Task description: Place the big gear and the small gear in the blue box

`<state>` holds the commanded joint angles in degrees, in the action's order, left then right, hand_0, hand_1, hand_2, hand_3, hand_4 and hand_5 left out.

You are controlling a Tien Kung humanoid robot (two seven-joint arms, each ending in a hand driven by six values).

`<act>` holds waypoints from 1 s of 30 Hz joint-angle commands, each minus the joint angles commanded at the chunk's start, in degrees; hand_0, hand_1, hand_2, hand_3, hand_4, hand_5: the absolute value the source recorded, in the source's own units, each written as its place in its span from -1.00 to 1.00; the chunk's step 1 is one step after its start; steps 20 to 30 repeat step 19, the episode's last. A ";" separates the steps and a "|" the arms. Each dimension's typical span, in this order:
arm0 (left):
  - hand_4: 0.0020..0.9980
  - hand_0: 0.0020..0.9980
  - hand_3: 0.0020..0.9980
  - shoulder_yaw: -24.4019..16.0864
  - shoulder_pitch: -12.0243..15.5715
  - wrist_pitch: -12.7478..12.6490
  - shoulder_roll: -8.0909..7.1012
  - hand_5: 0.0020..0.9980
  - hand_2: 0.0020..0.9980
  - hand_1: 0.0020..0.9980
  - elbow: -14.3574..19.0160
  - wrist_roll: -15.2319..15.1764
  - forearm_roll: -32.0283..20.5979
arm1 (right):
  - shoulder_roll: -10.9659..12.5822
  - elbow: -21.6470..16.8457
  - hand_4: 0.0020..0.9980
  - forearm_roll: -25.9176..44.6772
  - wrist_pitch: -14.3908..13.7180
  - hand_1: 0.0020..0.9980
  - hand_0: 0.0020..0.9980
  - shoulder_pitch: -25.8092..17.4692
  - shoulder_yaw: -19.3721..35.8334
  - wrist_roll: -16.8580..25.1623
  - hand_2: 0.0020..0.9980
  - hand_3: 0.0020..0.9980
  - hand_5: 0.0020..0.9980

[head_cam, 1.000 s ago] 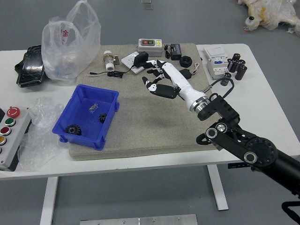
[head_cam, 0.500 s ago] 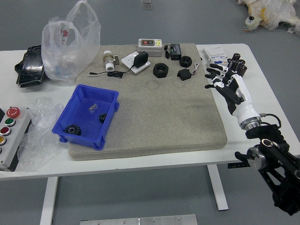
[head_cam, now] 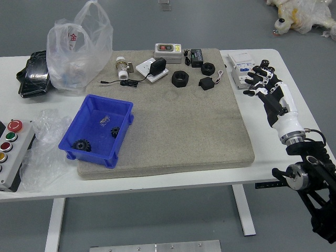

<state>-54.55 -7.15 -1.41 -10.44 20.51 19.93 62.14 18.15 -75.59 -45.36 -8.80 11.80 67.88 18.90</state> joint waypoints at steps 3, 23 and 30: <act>0.36 0.30 0.32 -0.04 0.09 -0.10 0.14 -0.28 0.14 0.19 0.02 0.08 -0.20 | -0.14 0.08 0.13 0.05 0.03 0.35 0.00 -0.35 0.83 0.06 0.39 0.36 -0.48; 0.36 0.30 0.32 0.10 -0.35 -0.07 -0.15 -0.28 0.14 0.19 -0.03 -0.10 -0.61 | -0.28 -0.16 0.13 0.05 0.03 0.35 0.01 -1.05 2.26 0.13 0.39 0.36 -0.48; 0.36 0.30 0.32 0.10 -0.35 -0.07 -0.15 -0.28 0.14 0.19 -0.03 -0.10 -0.61 | -0.28 -0.16 0.13 0.05 0.03 0.35 0.01 -1.05 2.26 0.13 0.39 0.36 -0.48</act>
